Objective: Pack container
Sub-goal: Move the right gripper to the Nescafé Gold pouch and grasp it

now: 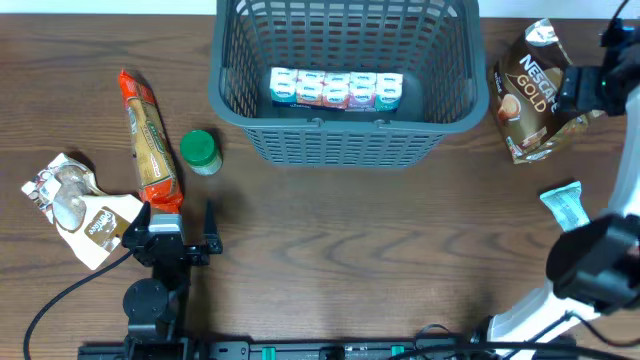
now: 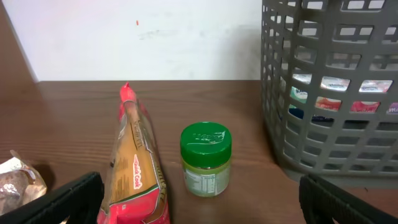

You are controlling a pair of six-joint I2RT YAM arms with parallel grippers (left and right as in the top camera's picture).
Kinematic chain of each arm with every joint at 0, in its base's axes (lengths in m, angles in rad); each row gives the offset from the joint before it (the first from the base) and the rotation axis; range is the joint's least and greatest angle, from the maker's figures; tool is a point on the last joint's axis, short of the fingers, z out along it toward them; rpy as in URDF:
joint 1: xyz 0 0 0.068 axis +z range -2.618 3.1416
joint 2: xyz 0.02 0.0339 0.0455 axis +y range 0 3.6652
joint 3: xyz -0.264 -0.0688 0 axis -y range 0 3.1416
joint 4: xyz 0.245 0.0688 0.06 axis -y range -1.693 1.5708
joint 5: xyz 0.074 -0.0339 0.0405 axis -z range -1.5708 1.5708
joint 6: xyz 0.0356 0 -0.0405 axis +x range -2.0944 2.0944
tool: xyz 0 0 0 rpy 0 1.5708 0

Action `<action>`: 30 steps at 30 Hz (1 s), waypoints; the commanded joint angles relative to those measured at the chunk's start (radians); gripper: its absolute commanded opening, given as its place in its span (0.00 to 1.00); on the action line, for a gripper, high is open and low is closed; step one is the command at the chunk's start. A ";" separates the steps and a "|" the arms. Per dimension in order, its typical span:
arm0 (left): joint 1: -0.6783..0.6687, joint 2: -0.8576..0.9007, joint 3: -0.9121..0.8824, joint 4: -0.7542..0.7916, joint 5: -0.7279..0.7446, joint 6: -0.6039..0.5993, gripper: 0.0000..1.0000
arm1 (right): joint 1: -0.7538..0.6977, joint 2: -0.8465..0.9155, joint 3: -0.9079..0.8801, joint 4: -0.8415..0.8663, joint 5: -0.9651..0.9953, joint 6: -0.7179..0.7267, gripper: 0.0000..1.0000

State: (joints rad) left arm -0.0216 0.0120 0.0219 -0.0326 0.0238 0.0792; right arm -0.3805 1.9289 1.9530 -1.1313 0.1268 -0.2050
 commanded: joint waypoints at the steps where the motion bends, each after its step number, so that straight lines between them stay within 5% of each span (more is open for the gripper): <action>1: 0.003 -0.001 -0.018 -0.038 -0.009 0.003 0.99 | -0.004 0.053 0.004 0.025 -0.085 -0.029 0.99; 30: 0.003 -0.001 -0.018 -0.038 -0.008 0.003 0.98 | 0.026 0.364 -0.178 0.101 -0.195 -0.021 0.97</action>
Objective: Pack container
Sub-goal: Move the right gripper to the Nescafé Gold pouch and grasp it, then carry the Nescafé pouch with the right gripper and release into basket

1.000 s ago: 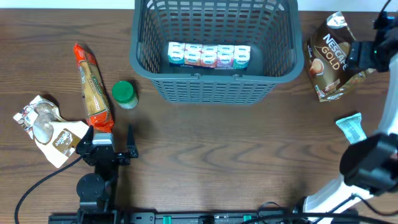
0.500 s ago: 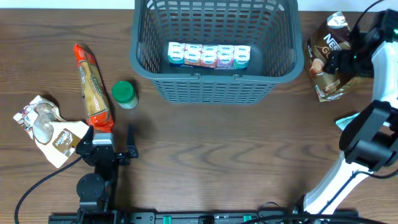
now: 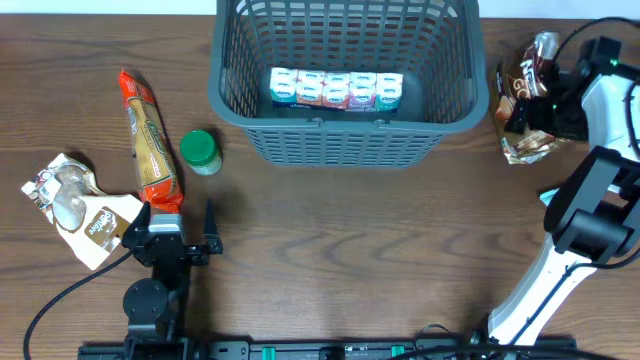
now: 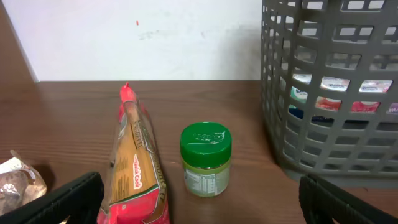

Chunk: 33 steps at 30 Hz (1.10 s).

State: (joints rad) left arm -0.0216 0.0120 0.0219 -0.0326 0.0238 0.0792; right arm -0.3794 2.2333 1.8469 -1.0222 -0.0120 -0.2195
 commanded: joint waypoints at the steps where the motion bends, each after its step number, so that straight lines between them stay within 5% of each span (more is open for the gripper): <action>1: 0.003 -0.001 -0.018 -0.038 -0.008 0.003 0.99 | 0.026 0.060 -0.083 -0.002 -0.056 -0.006 0.93; 6: 0.003 -0.001 -0.018 -0.038 -0.009 0.003 0.98 | 0.029 0.060 -0.102 0.002 -0.091 -0.006 0.68; 7: 0.003 -0.001 -0.018 -0.038 -0.008 0.003 0.98 | 0.029 0.060 -0.102 0.002 -0.106 -0.008 0.57; 9: 0.003 -0.001 -0.018 -0.038 -0.009 0.003 0.99 | 0.029 0.060 -0.102 0.000 -0.155 -0.044 0.07; 10: 0.003 -0.001 -0.018 -0.038 -0.008 0.003 0.98 | 0.029 0.060 -0.102 -0.002 -0.175 -0.048 0.01; 20: 0.003 -0.001 -0.018 -0.038 -0.009 0.003 0.99 | 0.031 0.026 -0.096 -0.018 -0.288 -0.019 0.01; 33: 0.003 -0.001 -0.018 -0.038 -0.009 0.003 0.99 | 0.031 -0.406 0.063 -0.071 -0.192 0.133 0.01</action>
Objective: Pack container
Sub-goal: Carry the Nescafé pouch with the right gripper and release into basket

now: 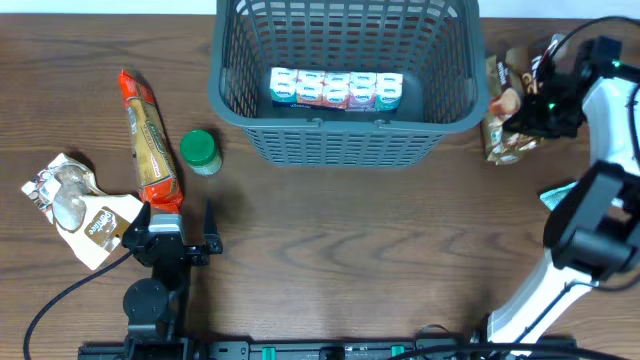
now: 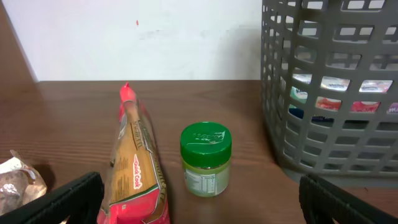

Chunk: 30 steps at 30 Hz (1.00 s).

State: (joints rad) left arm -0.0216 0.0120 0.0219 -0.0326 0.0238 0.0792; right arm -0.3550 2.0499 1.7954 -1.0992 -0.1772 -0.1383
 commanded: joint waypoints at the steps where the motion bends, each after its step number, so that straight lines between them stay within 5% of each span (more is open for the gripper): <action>1: 0.003 -0.001 -0.018 -0.038 -0.008 0.003 0.99 | 0.006 -0.259 0.137 -0.002 -0.020 0.057 0.02; 9: 0.003 -0.001 -0.018 -0.038 -0.009 0.003 0.98 | 0.043 -0.520 0.323 -0.064 -0.021 0.062 0.02; 15: 0.003 -0.001 -0.018 -0.038 -0.008 0.003 0.98 | 0.220 -0.613 0.366 -0.064 -0.021 -0.053 0.02; 24: 0.003 -0.001 -0.018 -0.038 -0.009 0.003 0.98 | 0.589 -0.506 0.365 -0.084 -0.003 -0.367 0.01; 30: 0.003 -0.001 -0.018 -0.038 -0.008 0.003 0.98 | 0.712 -0.365 0.365 -0.090 0.117 -0.494 0.01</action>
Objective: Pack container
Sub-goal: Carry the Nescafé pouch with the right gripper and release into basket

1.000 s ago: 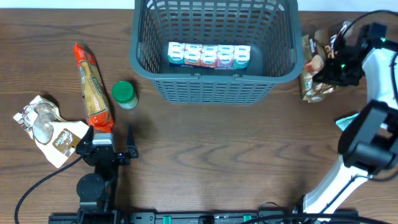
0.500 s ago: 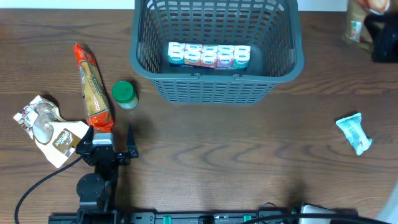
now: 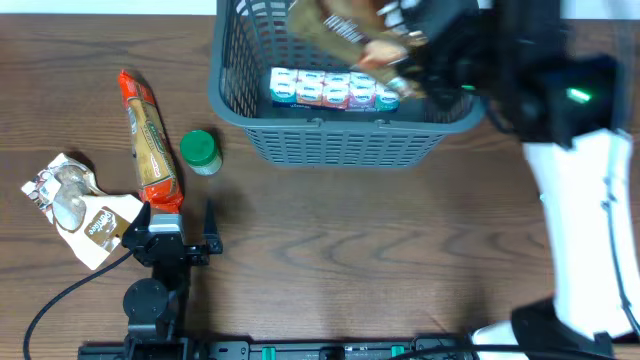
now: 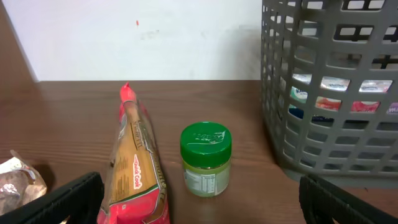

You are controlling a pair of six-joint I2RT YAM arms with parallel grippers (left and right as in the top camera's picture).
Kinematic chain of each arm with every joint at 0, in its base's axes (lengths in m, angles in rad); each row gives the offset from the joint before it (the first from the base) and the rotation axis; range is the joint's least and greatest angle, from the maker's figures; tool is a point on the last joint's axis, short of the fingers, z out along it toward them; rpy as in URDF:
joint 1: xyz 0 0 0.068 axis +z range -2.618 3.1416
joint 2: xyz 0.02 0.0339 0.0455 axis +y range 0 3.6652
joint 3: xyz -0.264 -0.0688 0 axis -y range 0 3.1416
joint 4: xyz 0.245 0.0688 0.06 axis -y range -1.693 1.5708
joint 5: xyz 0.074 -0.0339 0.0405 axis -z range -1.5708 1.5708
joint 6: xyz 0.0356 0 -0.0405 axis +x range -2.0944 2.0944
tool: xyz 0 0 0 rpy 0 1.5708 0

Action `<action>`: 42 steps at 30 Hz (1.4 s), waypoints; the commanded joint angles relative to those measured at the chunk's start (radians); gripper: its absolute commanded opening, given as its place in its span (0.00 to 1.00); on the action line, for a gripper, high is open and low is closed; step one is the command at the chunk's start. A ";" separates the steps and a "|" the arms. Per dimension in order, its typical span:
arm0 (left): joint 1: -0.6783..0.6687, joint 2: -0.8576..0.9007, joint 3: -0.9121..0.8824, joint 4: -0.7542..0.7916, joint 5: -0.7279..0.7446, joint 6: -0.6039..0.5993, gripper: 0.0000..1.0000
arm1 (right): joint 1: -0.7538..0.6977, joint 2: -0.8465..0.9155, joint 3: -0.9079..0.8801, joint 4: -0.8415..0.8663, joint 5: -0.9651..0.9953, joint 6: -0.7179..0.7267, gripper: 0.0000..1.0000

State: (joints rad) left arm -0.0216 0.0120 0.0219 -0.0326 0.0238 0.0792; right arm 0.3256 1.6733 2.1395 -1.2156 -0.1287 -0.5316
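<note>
The grey basket [image 3: 345, 135] stands at the back middle with a row of small yogurt bottles [image 3: 325, 88] inside. My right gripper [image 3: 400, 48] hangs over the basket, shut on the brown coffee pouch [image 3: 345, 28], which is blurred above the bottles. My left gripper [image 3: 180, 245] rests open at the front left, with nothing between its black fingers [image 4: 71, 198]. Ahead of it stand a green-lidded jar [image 4: 206, 158] and a red noodle packet [image 4: 135, 171].
A crumpled white and brown pouch [image 3: 75, 205] lies at the far left beside the noodle packet [image 3: 150, 140]. The jar [image 3: 200, 152] sits just left of the basket's front corner. The right arm's white body [image 3: 590, 210] spans the table's right side.
My right gripper was at the basket's right side with the coffee pouch; now it holds the pouch over the basket's inside. The left arm has not moved.
The coffee pouch lay right of the basket with my right gripper at it. Then the pouch stood gripped and crumpled, closer to the basket wall. Now it hangs above the yogurt bottles. The left gripper stayed open and still throughout.
</note>
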 commanded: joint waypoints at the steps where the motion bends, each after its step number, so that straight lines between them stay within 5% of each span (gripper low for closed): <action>1: 0.003 -0.001 -0.018 -0.038 -0.008 0.003 0.99 | 0.043 0.041 0.021 0.023 0.089 -0.119 0.01; 25: 0.003 -0.001 -0.018 -0.038 -0.009 0.003 0.99 | 0.054 0.343 0.020 -0.014 0.098 -0.135 0.01; 26: 0.003 -0.001 -0.018 -0.038 -0.008 0.003 0.98 | 0.054 0.343 0.020 -0.014 0.098 -0.135 0.14; 27: 0.003 -0.001 -0.018 -0.038 -0.008 0.003 0.99 | 0.054 0.343 0.020 -0.016 0.098 -0.132 0.41; 28: 0.003 -0.001 -0.018 -0.038 -0.008 0.003 0.99 | 0.054 0.343 0.020 -0.016 0.098 -0.114 0.55; 32: 0.003 -0.001 -0.018 -0.038 -0.009 0.003 0.99 | 0.054 0.342 0.020 -0.018 0.098 -0.066 0.66; 34: 0.003 -0.001 -0.018 -0.038 -0.008 0.003 0.99 | 0.054 0.339 0.020 -0.014 0.099 -0.043 0.87; 36: 0.003 -0.001 -0.018 -0.038 -0.008 0.003 0.99 | 0.054 0.332 0.021 -0.006 0.100 -0.009 0.96; 42: 0.003 -0.001 -0.018 -0.038 -0.009 0.003 0.99 | 0.053 0.254 0.021 0.056 0.288 0.285 0.99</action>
State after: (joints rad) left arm -0.0216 0.0120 0.0219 -0.0326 0.0238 0.0792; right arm 0.3771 2.0178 2.1407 -1.1763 0.0326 -0.4519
